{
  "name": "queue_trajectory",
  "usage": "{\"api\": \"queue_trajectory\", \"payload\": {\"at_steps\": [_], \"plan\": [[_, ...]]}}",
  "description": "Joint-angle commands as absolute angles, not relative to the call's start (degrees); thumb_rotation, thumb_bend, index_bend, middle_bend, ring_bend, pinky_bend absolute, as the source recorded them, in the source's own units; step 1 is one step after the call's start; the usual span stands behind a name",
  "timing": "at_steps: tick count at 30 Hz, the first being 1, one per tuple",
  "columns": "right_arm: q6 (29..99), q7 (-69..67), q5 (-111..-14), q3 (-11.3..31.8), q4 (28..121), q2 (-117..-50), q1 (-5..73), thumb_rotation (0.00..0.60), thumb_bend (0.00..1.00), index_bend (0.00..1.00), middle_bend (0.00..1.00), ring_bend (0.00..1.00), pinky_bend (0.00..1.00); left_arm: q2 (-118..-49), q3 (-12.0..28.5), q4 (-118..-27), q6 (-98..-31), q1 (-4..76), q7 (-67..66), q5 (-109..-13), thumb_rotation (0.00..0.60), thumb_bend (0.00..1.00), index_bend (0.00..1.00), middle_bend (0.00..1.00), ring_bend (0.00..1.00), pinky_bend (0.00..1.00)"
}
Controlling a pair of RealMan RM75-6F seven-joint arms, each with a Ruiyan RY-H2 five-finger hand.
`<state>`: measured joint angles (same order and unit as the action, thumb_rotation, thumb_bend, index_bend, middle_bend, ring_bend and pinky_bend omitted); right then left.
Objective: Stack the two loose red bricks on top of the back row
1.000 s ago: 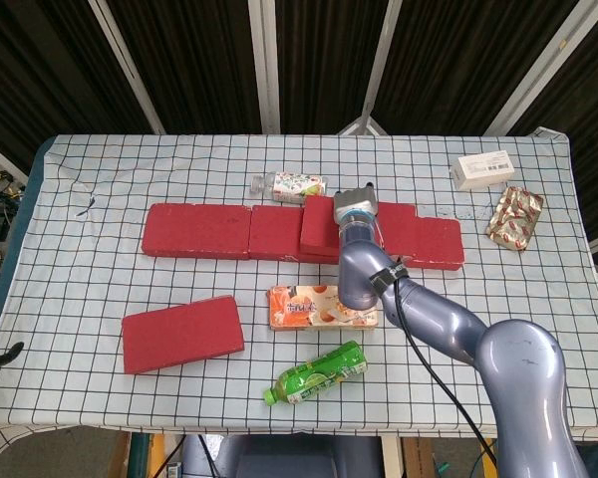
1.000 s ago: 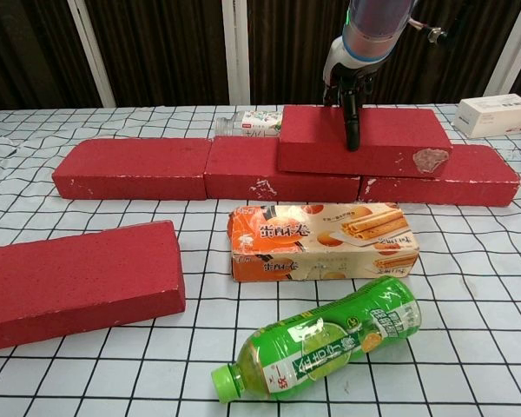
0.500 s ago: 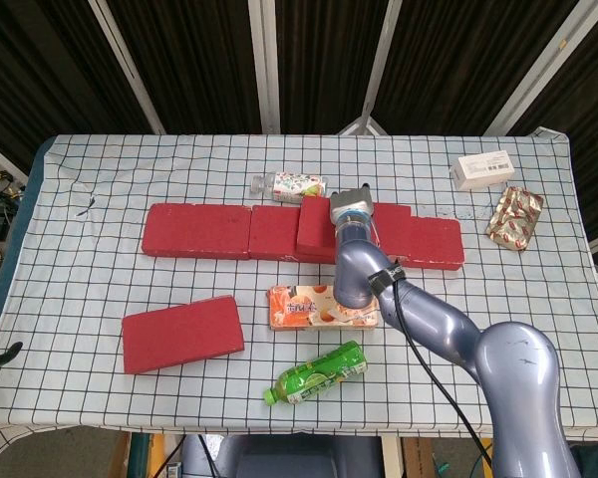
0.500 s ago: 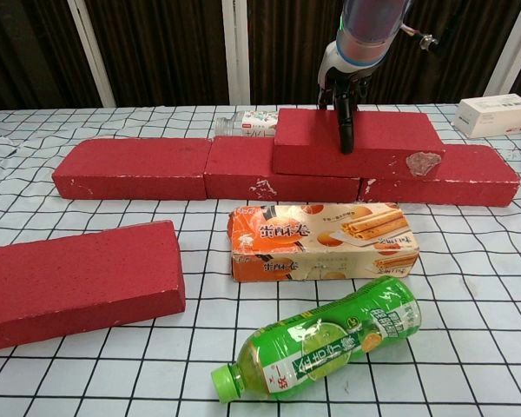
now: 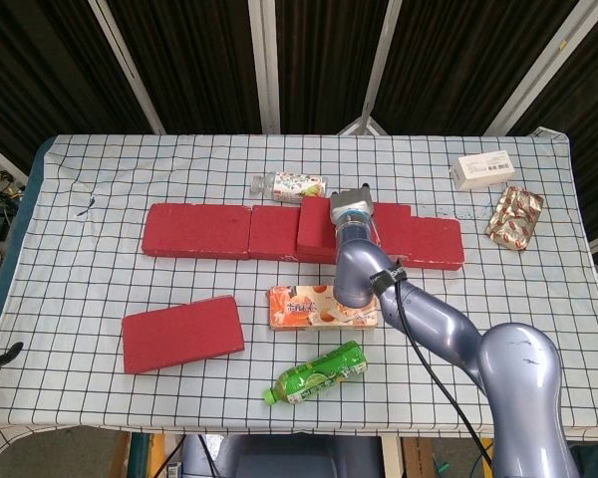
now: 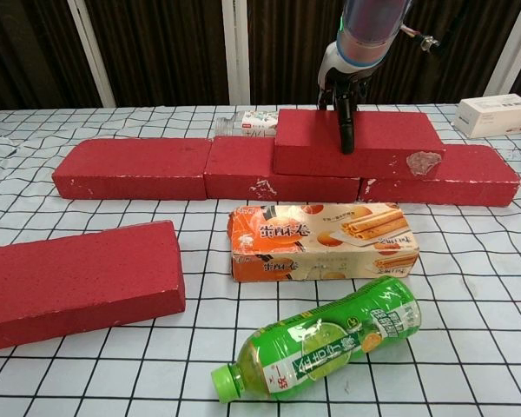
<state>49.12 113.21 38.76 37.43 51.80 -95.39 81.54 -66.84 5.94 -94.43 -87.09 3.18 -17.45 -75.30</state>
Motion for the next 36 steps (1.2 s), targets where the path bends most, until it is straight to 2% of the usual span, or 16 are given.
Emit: {"api": "queue_trajectory", "payload": {"at_steps": [1,11,13,16,20,24,36], "plan": [[49.14,113.5,38.33,37.86,51.53,-95.61,81.46,0.6,0.22,0.39,0.28,0.14,0.0,-66.85,5.95,-94.43,-87.07,3.21,-17.49,-75.29,0.6,0.0,0.0,0.0,0.0,0.18],[48.19,114.2,37.4,39.12,51.14,-96.43,81.05,0.6,0.22,0.38,0.27,0.14,0.0,-66.97,6.02,-94.46,-87.19,3.23,-17.83,-75.05,0.6,0.0,0.0,0.0,0.0,0.18],[48.28,114.41,37.45,39.34,51.21,-96.41,81.0,0.6,0.22,0.35,0.25,0.12,0.0,-66.99,6.06,-94.46,-87.26,3.21,-17.86,-74.99,0.6,0.0,0.0,0.0,0.0,0.18],[48.69,114.81,37.83,39.87,51.4,-96.23,80.98,0.6,0.22,0.22,0.2,0.08,0.0,-67.0,6.05,-94.51,-87.17,3.24,-17.96,-74.88,0.6,0.0,0.0,0.0,0.0,0.18],[47.96,114.1,37.45,40.7,51.59,-95.99,80.52,0.6,0.22,0.11,0.11,0.0,0.0,-67.03,6.03,-94.55,-87.22,3.24,-18.07,-74.89,0.6,0.0,0.0,0.0,0.0,0.18],[47.7,113.28,36.81,40.84,52.07,-95.73,80.06,0.6,0.22,0.02,0.02,0.0,0.0,-67.03,6.07,-94.64,-87.37,3.18,-18.08,-74.81,0.6,0.0,0.0,0.0,0.0,0.18],[49.13,115.87,38.91,40.96,53.39,-94.91,80.01,0.6,0.22,0.0,0.0,0.0,0.0,-67.09,6.08,-94.75,-87.29,3.22,-18.35,-74.56,0.6,0.0,0.0,0.0,0.0,0.18]]}}
